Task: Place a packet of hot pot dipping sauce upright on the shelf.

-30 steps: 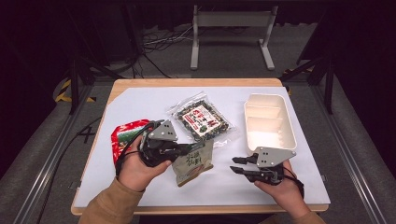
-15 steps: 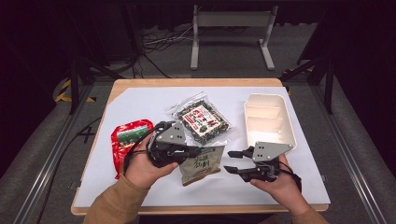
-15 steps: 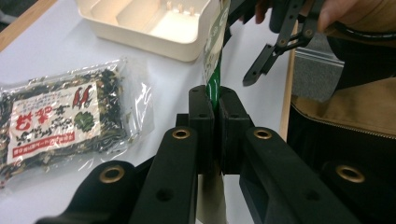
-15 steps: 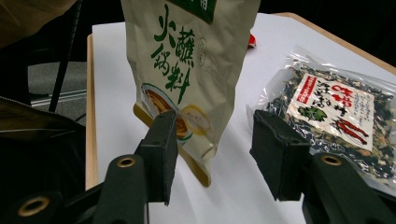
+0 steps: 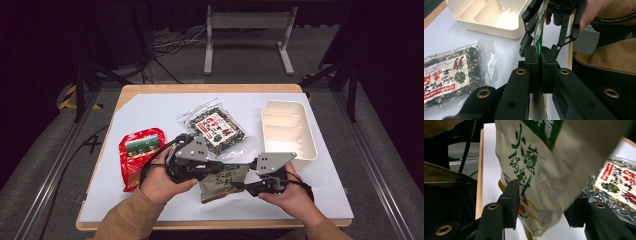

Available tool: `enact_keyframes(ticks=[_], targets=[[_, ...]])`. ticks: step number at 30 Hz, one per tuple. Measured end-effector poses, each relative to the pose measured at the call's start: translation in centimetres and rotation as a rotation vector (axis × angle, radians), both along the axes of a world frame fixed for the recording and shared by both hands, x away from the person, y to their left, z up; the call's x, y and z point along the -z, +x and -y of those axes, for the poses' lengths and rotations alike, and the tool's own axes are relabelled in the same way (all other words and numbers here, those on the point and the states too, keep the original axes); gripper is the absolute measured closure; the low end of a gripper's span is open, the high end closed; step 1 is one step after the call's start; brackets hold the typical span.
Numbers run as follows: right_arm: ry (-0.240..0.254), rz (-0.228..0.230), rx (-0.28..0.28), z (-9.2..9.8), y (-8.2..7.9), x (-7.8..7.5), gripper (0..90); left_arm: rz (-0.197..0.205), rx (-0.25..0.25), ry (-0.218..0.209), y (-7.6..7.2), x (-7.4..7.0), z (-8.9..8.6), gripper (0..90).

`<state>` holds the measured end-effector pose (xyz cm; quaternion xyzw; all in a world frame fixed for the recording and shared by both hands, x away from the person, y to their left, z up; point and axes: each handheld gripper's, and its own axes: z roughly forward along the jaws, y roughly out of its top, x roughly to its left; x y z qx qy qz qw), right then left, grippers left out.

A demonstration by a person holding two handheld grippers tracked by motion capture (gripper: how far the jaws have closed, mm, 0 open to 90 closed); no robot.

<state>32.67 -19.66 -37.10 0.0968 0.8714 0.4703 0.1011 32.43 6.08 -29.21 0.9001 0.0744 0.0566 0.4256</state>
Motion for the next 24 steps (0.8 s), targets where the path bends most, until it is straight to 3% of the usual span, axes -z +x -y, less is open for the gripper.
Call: enact_keyframes(ticks=[11,17,24], targets=[[-0.056,-0.007,-0.04,-1.06,0.31,-0.07,65.9,-0.003,-0.005,-0.004,0.09,0.2,0.02,85.8],[-0.087,-0.016,-0.063,-0.98,0.45,-0.25,81.2,-0.005,-0.01,0.0,0.12,0.34,0.02,85.6],[-0.101,-0.022,-0.066,-0.93,0.46,-0.33,85.7,-0.009,-0.016,0.003,0.11,0.42,0.06,85.1]])
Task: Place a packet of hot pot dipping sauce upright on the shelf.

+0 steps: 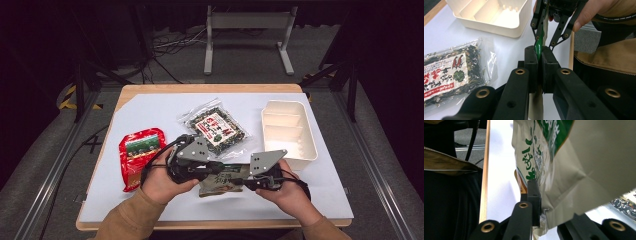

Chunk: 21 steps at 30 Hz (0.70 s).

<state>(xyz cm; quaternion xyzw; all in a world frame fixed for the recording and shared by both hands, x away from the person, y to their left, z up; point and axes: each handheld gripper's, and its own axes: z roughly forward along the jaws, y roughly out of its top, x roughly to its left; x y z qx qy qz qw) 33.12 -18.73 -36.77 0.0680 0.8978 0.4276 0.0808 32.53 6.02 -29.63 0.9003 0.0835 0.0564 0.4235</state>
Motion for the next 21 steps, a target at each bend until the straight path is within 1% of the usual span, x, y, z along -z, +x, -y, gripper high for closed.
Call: enact_keyframes(ticks=[2,5,7,9,10,11,14,15,16,18,21], targets=[[-0.001,0.002,0.005,0.0,0.0,-0.1,86.5,0.002,-0.005,0.002,0.0,0.0,-0.1,84.7],[-0.006,-0.018,0.007,0.0,0.0,-0.2,87.5,0.014,-0.012,0.017,0.0,0.0,0.0,82.3],[-0.011,-0.027,0.011,0.1,0.0,-0.2,88.0,0.024,-0.026,0.017,0.0,0.1,-0.1,78.8],[-0.017,-0.035,0.016,0.1,0.0,-0.3,88.4,0.015,-0.027,-0.002,0.0,0.0,-0.4,71.0],[-0.017,-0.035,0.016,0.1,0.0,-0.3,88.4,0.015,-0.027,-0.002,0.0,0.0,-0.4,68.8],[-0.02,-0.038,0.019,0.2,0.0,-0.3,88.6,0.005,-0.028,-0.006,0.0,-0.1,-0.6,68.8],[-0.025,-0.041,0.022,0.3,0.0,-0.4,88.8,0.0,-0.035,0.0,-0.1,0.0,-0.7,58.5],[-0.024,-0.041,0.026,0.3,0.0,-0.4,88.9,0.002,-0.036,-0.004,-0.1,-0.1,-0.8,58.5],[-0.026,-0.039,0.03,0.4,0.1,-0.5,89.0,-0.003,-0.04,-0.015,-0.2,-0.2,-1.1,52.7],[-0.025,-0.046,0.04,0.7,0.2,-0.6,89.0,-0.001,-0.041,-0.034,-0.2,-0.3,-1.5,44.9],[-0.012,-0.046,0.054,1.3,0.4,-1.1,89.1,-0.006,-0.051,-0.058,-0.3,-0.5,-2.4,40.1]])
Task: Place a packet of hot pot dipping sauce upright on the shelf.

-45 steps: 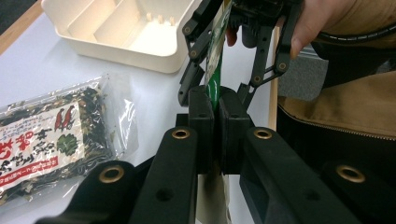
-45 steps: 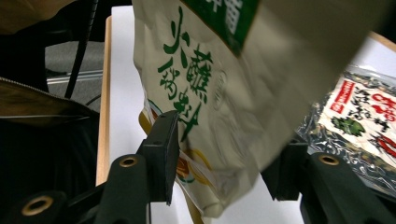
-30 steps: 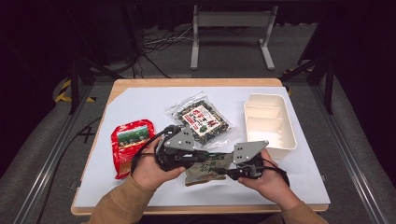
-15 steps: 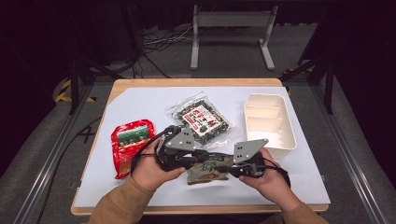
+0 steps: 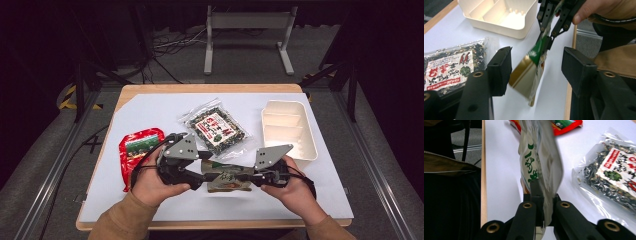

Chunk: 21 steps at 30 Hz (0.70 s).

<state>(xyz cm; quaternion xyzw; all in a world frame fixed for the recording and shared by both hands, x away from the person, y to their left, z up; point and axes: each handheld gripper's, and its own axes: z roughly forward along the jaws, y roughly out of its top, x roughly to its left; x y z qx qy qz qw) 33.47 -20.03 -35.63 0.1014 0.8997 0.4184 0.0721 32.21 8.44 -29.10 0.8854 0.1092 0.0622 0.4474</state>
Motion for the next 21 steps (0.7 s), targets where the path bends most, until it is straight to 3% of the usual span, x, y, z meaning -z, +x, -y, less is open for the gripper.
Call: enact_keyframes(ticks=[14,21], targets=[[0.007,0.018,0.061,2.5,1.5,-2.8,89.1,-0.008,-0.076,-0.029,0.7,0.3,-2.6,33.0],[0.0,0.043,0.088,3.5,2.4,-4.3,89.1,-0.043,-0.116,-0.054,1.4,0.9,-3.4,31.3]])
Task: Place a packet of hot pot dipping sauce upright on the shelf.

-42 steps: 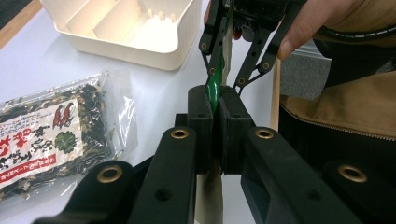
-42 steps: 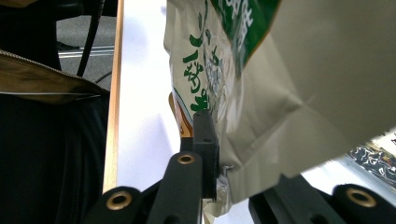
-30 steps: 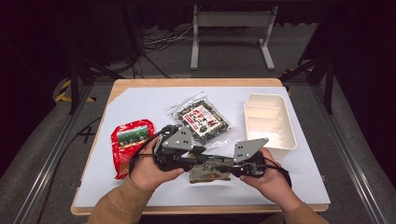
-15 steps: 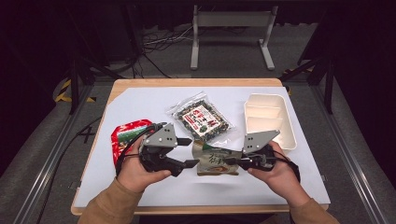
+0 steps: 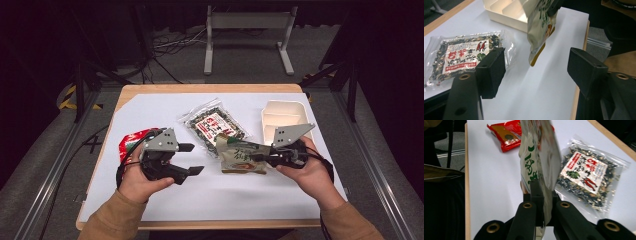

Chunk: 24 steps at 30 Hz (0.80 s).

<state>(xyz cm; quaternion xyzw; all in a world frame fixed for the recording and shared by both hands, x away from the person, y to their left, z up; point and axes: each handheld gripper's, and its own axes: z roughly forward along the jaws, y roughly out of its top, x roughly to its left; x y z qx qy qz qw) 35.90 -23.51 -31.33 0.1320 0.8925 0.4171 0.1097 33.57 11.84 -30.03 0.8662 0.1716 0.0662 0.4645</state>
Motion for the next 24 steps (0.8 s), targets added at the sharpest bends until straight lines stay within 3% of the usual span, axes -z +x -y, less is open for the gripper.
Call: enact_keyframes(ticks=[6,15,24], targets=[[-0.006,0.021,0.022,0.9,0.8,-1.2,89.1,-0.02,-0.043,-0.033,0.8,0.6,-1.1,29.9],[-0.004,0.04,0.061,2.3,2.6,-2.8,89.1,-0.031,-0.126,-0.034,1.9,1.5,-2.8,26.6],[-0.001,0.055,0.102,3.8,4.7,-3.4,89.1,-0.037,-0.194,-0.023,2.3,2.0,-3.9,22.8]])
